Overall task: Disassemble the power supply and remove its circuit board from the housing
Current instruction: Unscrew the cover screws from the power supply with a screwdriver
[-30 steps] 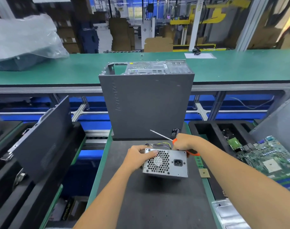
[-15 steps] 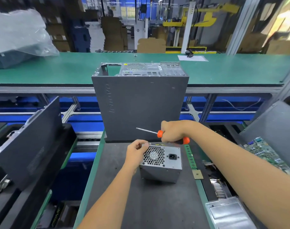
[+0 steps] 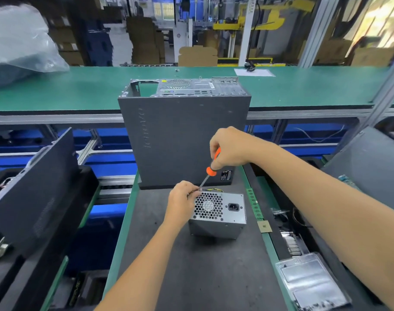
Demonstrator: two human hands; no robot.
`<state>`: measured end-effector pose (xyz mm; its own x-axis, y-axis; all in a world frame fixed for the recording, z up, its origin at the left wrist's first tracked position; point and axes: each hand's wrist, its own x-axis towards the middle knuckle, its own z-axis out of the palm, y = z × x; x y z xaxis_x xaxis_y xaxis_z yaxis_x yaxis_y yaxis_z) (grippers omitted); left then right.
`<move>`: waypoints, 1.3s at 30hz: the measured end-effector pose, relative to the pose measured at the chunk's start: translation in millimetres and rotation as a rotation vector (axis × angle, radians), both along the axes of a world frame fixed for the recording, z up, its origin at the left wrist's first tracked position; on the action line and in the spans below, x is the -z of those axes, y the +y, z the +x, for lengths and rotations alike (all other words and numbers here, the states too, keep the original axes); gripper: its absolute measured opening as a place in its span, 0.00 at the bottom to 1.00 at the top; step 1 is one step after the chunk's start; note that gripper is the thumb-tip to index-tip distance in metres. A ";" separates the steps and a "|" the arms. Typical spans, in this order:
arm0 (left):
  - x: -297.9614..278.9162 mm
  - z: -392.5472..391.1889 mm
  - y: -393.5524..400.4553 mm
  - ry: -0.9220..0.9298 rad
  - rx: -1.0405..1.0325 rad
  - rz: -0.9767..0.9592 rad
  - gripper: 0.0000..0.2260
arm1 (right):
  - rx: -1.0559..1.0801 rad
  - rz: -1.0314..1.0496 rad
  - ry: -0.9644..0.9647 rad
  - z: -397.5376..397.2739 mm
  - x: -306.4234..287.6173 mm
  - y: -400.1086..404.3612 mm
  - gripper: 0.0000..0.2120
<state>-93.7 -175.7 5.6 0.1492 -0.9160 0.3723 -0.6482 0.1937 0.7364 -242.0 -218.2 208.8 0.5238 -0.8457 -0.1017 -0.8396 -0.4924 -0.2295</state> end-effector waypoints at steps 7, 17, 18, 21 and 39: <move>-6.3 10.0 -1.5 0.172 0.027 0.156 0.06 | 0.013 -0.131 -0.207 10.8 7.3 0.3 0.14; -7.6 12.7 0.7 0.221 0.029 0.203 0.06 | 0.026 -0.101 -0.191 18.1 9.6 0.8 0.15; -7.6 13.1 0.4 0.219 0.022 0.208 0.06 | 0.025 -0.102 -0.193 18.8 9.3 0.3 0.15; -7.5 13.4 -0.3 0.199 0.011 0.224 0.04 | 0.030 -0.098 -0.194 20.5 8.3 -0.5 0.15; -5.8 9.2 1.5 -0.001 0.023 0.134 0.04 | 0.023 -0.119 -0.194 31.2 9.3 -5.3 0.12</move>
<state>-84.5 -174.2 11.4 0.1270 -0.9609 0.2461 -0.6451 0.1084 0.7564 -210.8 -223.6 199.5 0.5042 -0.8577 0.1004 -0.7969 -0.5069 -0.3286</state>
